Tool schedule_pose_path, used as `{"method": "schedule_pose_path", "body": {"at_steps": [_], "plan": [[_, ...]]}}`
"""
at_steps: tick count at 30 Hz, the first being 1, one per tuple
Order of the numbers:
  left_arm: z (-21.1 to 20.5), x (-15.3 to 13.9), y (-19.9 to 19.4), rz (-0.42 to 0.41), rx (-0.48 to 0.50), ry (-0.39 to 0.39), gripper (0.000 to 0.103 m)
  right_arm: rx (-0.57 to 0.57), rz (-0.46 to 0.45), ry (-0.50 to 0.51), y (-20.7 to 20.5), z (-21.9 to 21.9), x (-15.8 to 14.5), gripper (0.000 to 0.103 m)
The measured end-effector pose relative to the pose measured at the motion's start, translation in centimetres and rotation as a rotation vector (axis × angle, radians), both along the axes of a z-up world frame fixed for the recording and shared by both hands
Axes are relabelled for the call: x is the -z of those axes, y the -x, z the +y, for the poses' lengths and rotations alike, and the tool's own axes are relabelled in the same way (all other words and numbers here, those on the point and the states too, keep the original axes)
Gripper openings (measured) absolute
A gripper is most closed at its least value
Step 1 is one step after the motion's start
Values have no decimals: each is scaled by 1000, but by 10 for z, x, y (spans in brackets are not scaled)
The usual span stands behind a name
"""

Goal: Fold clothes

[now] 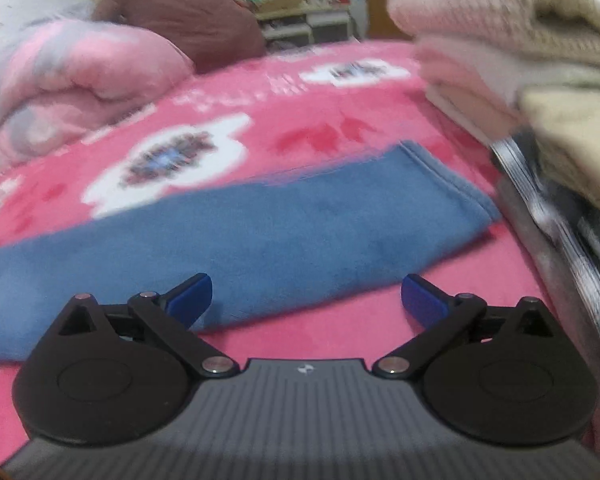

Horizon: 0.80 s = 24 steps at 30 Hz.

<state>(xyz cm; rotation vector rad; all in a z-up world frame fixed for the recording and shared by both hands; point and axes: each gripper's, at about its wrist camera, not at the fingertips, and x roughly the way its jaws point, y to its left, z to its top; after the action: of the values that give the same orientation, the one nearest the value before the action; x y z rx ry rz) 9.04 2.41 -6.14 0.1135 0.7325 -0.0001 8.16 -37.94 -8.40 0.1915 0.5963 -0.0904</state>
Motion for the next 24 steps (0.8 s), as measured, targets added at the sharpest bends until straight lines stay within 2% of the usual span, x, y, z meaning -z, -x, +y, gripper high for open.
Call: {"method": "schedule_pose_path", "body": {"at_steps": [4, 10, 11, 14, 24], "plan": [[-8, 12, -8, 43, -10, 6, 103, -92, -61, 54, -7, 33, -16, 101], [-7, 22, -9, 37, -39, 30, 103, -193, 35, 90, -31, 64, 18, 102], [-7, 22, -9, 37, -39, 30, 103, -192, 9, 99, -28, 65, 22, 102], [-7, 22, -8, 34, -42, 28, 103, -190, 15, 74, -29, 62, 18, 102], [-8, 21, -7, 37, -49, 28, 103, -191, 12, 81, -29, 63, 20, 102]]}}
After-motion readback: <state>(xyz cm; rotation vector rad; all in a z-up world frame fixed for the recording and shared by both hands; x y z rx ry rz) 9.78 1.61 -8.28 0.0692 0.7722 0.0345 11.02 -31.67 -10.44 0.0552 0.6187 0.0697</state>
